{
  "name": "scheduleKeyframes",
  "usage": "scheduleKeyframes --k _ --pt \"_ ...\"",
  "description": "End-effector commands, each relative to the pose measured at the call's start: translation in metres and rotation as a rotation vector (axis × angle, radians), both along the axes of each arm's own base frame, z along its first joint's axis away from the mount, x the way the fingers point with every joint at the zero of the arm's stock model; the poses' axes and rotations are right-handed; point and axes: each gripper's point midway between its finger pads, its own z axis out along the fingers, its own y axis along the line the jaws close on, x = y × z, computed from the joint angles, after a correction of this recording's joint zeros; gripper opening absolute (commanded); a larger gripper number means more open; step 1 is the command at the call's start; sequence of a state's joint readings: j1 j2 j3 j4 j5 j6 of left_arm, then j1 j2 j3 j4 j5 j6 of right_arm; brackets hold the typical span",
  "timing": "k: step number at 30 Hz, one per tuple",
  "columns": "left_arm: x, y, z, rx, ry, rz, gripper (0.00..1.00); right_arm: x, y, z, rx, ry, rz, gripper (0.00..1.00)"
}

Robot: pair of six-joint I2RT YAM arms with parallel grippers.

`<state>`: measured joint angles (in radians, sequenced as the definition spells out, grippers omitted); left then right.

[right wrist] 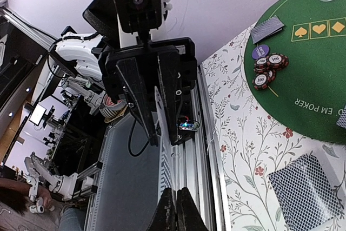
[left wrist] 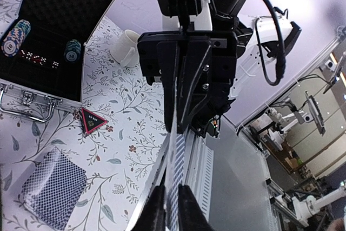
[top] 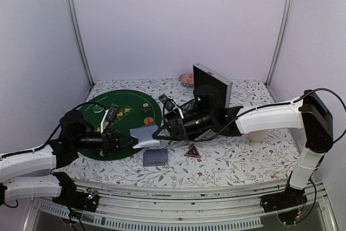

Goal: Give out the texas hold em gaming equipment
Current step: Pass from the left arm to the right, then pass from the right arm to the left, then flop the poker card in the community card area.

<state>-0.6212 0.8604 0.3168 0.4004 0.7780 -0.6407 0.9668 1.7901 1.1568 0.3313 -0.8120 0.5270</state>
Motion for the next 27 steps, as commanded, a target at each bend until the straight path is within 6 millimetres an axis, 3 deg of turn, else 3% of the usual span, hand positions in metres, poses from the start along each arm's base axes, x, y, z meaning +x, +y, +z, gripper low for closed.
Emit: scheduleKeyframes --k 1,6,9,10,11,14,16,19,21,25,27 --pt "0.000 -0.003 0.003 -0.004 -0.016 -0.013 0.01 -0.003 -0.004 0.021 0.055 -0.027 0.010 0.02" --pt "0.008 -0.001 0.007 0.014 -0.025 0.042 0.00 0.000 -0.006 0.018 0.045 -0.024 -0.014 0.04" --pt "0.029 0.011 -0.002 0.158 -0.048 0.173 0.00 0.014 -0.013 0.013 0.019 -0.018 -0.092 0.29" --pt "0.038 0.018 -0.004 0.229 -0.067 0.224 0.00 0.021 -0.018 0.009 0.002 -0.013 -0.131 0.33" --pt "0.048 0.024 0.003 0.287 -0.099 0.278 0.00 0.027 -0.023 0.009 -0.013 -0.011 -0.169 0.40" --pt "0.083 0.061 -0.010 0.566 -0.105 0.462 0.00 0.044 -0.033 0.002 -0.085 -0.048 -0.275 0.51" --pt "0.110 0.101 -0.017 0.778 -0.087 0.660 0.00 0.047 -0.035 0.003 -0.115 -0.078 -0.285 0.54" --pt "0.135 0.129 -0.014 0.966 -0.077 0.740 0.00 0.048 -0.038 0.003 -0.144 -0.106 -0.284 0.55" --pt "0.149 0.152 -0.017 1.141 -0.073 0.798 0.00 0.047 -0.040 0.003 -0.153 -0.115 -0.286 0.55" --pt "0.164 0.221 -0.034 1.576 -0.034 0.915 0.00 0.045 -0.046 0.001 -0.159 -0.129 -0.293 0.56" --pt "0.170 0.236 -0.038 1.642 -0.001 0.949 0.00 0.045 -0.047 0.001 -0.159 -0.133 -0.292 0.57"
